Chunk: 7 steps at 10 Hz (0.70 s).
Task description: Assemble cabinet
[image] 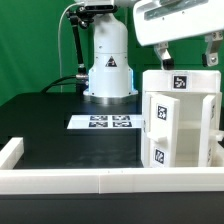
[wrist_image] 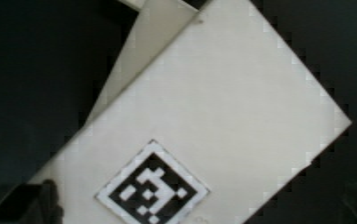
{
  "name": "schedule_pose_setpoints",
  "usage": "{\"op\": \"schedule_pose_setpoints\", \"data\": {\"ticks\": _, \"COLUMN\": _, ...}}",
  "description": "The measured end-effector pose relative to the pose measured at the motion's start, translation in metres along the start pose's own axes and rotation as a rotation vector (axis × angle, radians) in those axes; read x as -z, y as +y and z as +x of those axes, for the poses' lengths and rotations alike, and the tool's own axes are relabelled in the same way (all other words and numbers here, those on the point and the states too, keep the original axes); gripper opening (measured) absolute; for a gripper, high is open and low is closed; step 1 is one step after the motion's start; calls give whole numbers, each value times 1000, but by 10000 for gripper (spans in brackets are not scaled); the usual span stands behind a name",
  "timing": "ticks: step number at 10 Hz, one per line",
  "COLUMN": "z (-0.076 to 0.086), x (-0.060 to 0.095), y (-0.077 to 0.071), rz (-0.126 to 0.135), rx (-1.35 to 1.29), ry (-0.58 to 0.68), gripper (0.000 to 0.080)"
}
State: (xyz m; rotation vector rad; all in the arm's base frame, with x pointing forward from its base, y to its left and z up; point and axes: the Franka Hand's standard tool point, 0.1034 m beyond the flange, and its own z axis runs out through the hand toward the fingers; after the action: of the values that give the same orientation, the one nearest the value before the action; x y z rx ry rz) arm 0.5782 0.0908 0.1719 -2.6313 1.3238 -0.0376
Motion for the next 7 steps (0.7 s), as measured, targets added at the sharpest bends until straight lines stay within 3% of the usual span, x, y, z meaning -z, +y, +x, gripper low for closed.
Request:
{"op": "schedule_pose_setpoints", "data": {"ticks": 3, "z": 0, "x": 1, "y": -1, "rz": 2, "rx": 168, "ry": 2, "gripper": 796}}
{"op": "schedule_pose_setpoints", "data": {"ticks": 7, "z": 3, "x": 7, "y": -5, "rz": 0, "rx": 660, "ry": -13, "gripper": 796}}
